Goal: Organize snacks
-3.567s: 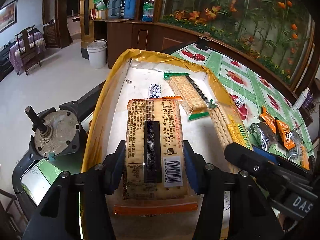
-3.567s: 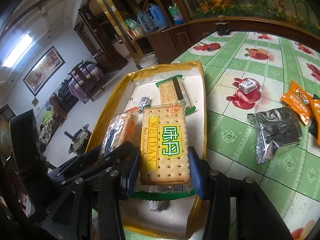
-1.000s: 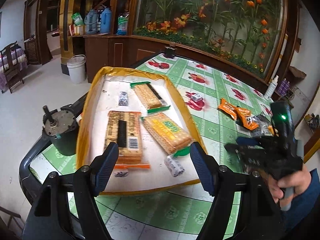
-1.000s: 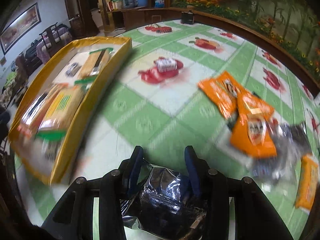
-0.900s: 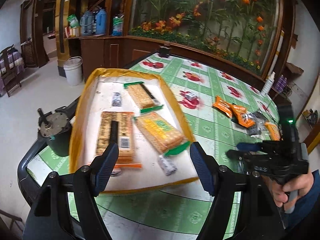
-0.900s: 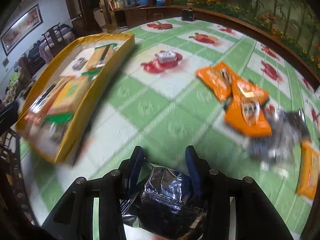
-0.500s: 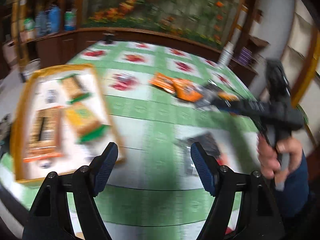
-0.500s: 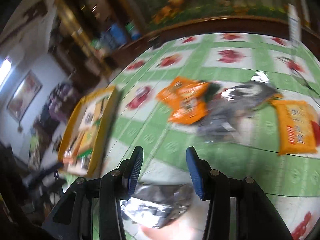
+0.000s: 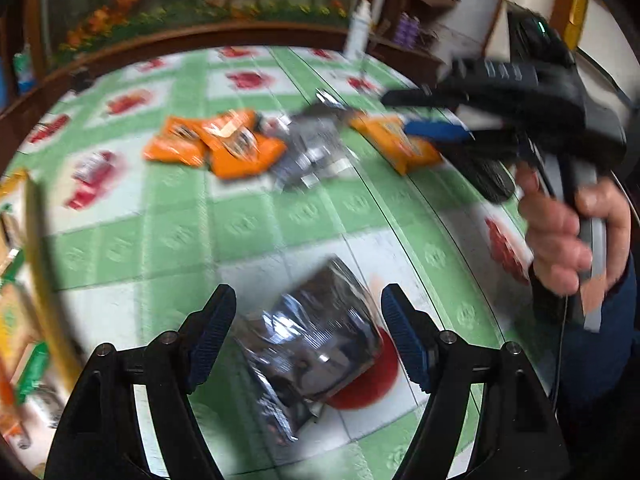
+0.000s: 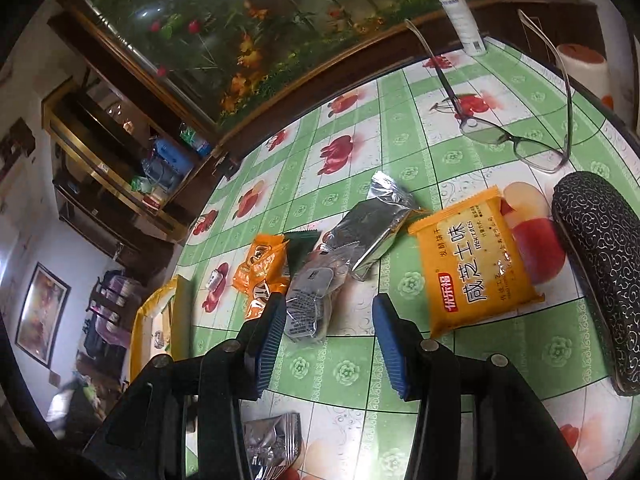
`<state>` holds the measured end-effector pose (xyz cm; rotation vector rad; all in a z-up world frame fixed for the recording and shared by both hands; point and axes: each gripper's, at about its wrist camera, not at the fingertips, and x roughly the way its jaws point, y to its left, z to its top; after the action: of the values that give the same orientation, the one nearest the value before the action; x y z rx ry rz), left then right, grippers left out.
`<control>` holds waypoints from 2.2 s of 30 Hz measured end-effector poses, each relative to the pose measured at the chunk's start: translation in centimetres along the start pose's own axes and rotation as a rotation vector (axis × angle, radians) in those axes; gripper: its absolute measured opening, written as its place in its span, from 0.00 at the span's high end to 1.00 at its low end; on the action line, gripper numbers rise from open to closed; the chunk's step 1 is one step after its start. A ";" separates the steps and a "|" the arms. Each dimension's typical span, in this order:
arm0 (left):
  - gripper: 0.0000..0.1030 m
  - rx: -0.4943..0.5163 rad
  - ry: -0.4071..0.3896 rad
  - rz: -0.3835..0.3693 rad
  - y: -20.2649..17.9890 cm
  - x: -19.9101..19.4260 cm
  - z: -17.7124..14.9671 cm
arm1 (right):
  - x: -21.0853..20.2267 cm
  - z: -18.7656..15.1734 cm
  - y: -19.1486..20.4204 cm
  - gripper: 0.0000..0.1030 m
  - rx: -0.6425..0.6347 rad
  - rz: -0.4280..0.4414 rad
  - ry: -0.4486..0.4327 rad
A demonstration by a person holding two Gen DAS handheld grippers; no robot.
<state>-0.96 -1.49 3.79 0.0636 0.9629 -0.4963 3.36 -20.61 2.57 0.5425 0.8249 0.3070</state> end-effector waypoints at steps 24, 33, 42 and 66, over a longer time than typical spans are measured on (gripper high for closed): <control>0.44 -0.129 0.007 0.132 0.3 -2.0 -4.6 | 4.8 -1.1 3.1 0.52 -0.148 -0.067 0.059; 0.44 -0.126 0.001 0.166 -0.2 -1.6 -4.9 | 10.6 -0.8 4.1 0.51 -0.166 -0.029 0.134; 0.44 -0.199 -0.034 0.203 0.8 -3.6 -6.5 | 7.4 -2.4 4.1 0.65 -0.161 -0.052 0.121; 0.44 -0.231 -0.062 0.254 0.9 -4.3 -8.0 | 4.5 -9.3 13.0 0.68 -0.472 0.141 0.090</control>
<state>-8.75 3.08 2.49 -0.0368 0.9306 -0.1509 -1.48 -4.70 2.01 0.1442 0.7691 0.6396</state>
